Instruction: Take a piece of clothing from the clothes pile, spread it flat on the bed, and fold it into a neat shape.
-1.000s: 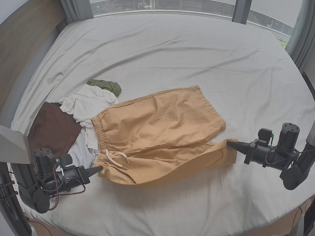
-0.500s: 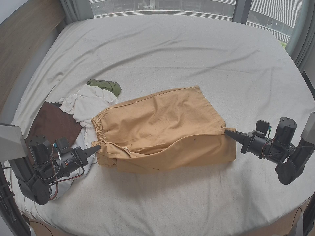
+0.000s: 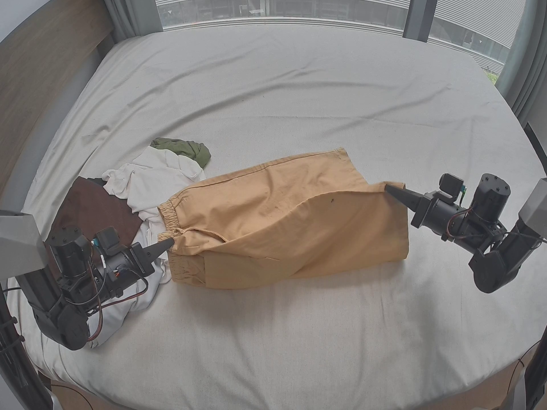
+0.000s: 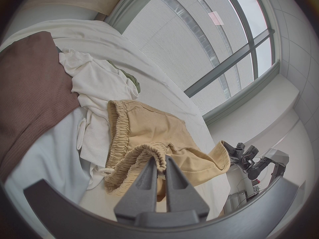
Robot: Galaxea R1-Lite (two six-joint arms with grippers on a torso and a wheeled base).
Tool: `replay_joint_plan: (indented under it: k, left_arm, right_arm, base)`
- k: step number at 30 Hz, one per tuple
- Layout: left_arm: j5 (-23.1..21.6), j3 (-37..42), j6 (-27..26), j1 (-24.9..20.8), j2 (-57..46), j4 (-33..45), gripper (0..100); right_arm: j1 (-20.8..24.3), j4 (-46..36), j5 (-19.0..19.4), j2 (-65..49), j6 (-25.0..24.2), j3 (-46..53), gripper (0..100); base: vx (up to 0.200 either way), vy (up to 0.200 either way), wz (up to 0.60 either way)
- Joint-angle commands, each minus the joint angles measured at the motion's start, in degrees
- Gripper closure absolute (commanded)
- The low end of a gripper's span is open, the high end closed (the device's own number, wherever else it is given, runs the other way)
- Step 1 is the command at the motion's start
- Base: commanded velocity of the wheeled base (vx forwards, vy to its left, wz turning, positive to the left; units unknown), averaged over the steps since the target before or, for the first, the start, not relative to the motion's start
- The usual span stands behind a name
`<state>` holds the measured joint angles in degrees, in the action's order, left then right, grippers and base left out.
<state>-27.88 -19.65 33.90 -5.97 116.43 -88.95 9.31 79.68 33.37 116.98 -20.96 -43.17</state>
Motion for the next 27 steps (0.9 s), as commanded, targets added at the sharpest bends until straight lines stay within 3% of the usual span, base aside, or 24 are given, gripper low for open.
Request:
replay_joint_plan:
  k: [1, 8, 14, 27]
  left_arm:
    - [0.2, -0.3, 0.2, -0.4, 0.1, -0.1, 100]
    - [0.5, -1.3, 0.5, -0.4, 0.2, -0.1, 100]
    - [3.5, -3.6, 1.4, -0.3, 1.1, 0.0, 100]
    - [4.0, -5.0, 3.5, -0.2, 1.1, 0.0, 100]
  right_arm:
    - [-0.1, -2.2, -0.1, 0.7, -1.0, -5.4, 100]
    - [-0.1, -5.8, -0.1, 1.7, -1.1, -10.4, 100]
    - [-0.1, -6.1, -0.1, 3.9, -1.1, -13.2, 100]
    - [-0.3, -10.8, -0.1, 3.7, -0.9, -17.8, 100]
  base:
    - [0.000, 0.000, 0.00]
    - [0.000, 0.000, 0.00]
    - [0.000, 0.000, 0.00]
    - [0.000, 0.000, 0.00]
